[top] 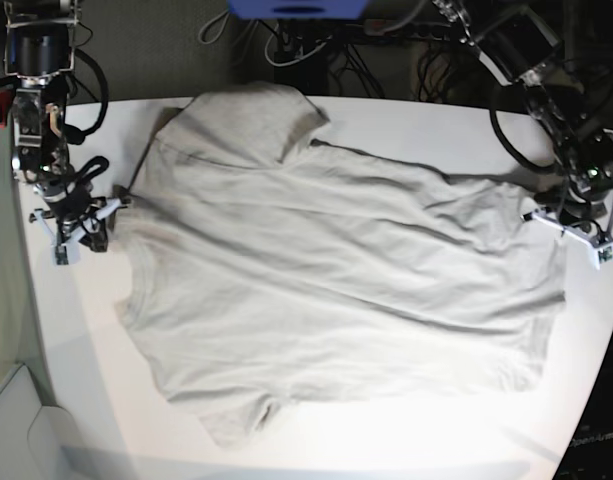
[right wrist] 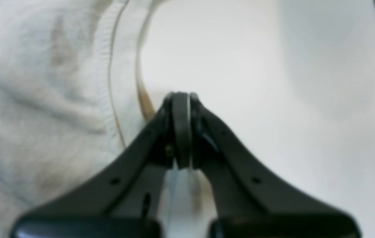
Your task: Layout the t-shirt on the table in an organized manner, then fold the t-shirt properly
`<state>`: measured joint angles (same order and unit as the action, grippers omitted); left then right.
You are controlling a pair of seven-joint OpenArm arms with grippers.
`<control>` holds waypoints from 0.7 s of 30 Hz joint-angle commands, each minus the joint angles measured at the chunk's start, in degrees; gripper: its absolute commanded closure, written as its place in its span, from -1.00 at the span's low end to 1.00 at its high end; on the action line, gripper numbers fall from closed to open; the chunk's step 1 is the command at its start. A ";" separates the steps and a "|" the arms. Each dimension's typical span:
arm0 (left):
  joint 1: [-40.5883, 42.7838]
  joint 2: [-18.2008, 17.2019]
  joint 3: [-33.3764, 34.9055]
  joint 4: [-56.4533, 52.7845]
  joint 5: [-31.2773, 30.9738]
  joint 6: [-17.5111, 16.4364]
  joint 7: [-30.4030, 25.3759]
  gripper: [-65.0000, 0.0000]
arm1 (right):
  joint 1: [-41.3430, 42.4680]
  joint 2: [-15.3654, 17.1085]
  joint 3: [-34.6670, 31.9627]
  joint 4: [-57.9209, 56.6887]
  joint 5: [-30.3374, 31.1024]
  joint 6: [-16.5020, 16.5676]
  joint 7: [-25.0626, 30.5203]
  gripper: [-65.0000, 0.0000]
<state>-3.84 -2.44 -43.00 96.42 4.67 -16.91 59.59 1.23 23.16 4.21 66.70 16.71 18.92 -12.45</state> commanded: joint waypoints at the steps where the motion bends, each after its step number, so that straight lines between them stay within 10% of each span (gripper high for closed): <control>1: -0.34 -0.77 -0.38 3.67 -0.58 -0.02 -0.03 1.00 | 1.01 1.06 0.32 0.78 0.30 -0.32 1.59 1.00; 21: 10.91 -1.39 -2.75 8.76 -0.14 -0.10 6.03 0.98 | 0.74 -0.17 0.32 0.95 0.30 -0.32 1.50 1.00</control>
<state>7.44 -3.03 -45.56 104.33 4.34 -17.17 66.13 1.21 22.06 4.16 66.70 16.71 18.92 -12.40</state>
